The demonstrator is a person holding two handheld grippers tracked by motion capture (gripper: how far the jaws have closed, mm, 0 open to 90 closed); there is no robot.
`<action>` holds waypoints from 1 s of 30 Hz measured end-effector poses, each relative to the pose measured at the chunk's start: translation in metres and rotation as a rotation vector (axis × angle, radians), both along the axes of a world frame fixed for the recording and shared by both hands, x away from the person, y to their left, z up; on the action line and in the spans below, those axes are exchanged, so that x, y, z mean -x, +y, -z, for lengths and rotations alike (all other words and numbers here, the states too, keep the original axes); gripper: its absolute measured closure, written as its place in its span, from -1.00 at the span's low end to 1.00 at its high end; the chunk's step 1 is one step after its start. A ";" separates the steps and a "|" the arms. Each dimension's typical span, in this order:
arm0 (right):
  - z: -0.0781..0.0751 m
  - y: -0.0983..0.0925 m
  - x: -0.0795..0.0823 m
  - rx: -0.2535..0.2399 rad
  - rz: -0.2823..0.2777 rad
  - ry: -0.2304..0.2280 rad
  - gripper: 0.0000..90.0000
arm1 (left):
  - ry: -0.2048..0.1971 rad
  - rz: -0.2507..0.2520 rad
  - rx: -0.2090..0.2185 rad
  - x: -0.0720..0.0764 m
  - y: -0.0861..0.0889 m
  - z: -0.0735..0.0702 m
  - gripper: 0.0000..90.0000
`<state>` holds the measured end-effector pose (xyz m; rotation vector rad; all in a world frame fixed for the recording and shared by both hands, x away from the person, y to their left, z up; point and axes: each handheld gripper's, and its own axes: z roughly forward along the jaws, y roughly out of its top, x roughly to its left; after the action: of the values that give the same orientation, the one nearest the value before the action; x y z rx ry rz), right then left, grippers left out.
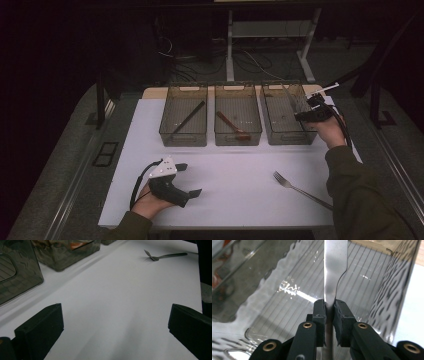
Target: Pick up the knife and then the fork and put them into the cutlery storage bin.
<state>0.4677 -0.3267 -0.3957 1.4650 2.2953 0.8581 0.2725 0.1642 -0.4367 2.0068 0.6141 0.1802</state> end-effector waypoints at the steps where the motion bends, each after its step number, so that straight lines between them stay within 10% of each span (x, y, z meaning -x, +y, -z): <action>1: 0.001 0.002 -0.001 0.012 -0.003 0.004 0.75 | 0.000 0.001 -0.001 0.000 0.000 0.000 -1.00; 15: -0.014 -0.006 0.008 -0.110 0.014 -0.052 0.18 | -0.001 0.001 -0.001 0.000 0.000 0.000 -1.00; 30: -0.045 -0.018 0.073 -0.212 -0.126 -0.151 -0.09 | 0.001 0.004 -0.008 0.001 -0.001 0.000 -1.00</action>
<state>0.3948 -0.3446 -0.3504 1.2945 2.2591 1.2370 0.2716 0.1629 -0.4368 2.0161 0.6109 0.1799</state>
